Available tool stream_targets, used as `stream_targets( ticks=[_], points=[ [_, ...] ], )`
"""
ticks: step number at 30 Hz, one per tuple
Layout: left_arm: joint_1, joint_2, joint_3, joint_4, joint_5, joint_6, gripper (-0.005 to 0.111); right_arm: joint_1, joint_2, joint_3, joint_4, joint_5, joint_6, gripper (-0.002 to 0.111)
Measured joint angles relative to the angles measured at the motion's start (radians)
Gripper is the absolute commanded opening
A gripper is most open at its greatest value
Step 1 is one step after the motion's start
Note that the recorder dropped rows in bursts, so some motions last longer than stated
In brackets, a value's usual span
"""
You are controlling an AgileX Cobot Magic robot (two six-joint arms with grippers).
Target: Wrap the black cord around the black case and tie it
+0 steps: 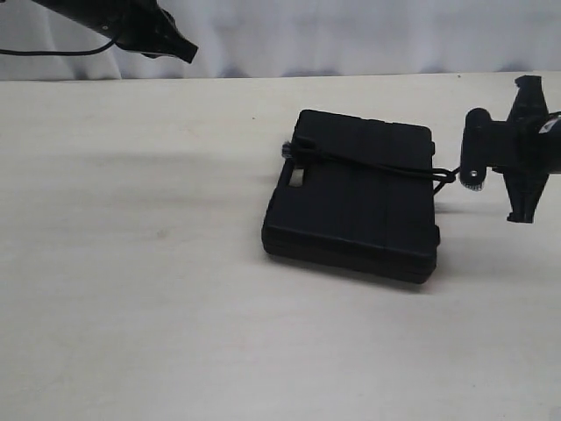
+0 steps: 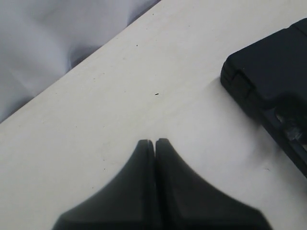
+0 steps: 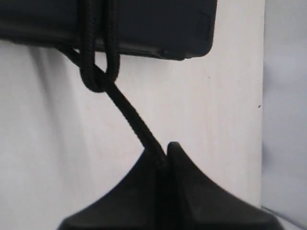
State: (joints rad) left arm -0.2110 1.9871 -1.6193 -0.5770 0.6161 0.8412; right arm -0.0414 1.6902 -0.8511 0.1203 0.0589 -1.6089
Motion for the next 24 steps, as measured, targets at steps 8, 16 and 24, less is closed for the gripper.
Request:
stream_targets(
  ticks=[8,16,24],
  points=[
    [0.0,0.025,0.001,-0.003,0.023,0.0,0.0,0.0,-0.019,0.0,0.0,0.306,0.137,0.014],
    [0.0,0.025,0.001,-0.003,0.028,0.0,0.0,0.0,-0.016,-0.035,-0.012,0.114,0.545,0.046],
    [0.0,0.025,0.001,-0.003,0.028,0.0,0.0,0.0,-0.016,-0.044,-0.1,0.216,0.577,0.046]
  ],
)
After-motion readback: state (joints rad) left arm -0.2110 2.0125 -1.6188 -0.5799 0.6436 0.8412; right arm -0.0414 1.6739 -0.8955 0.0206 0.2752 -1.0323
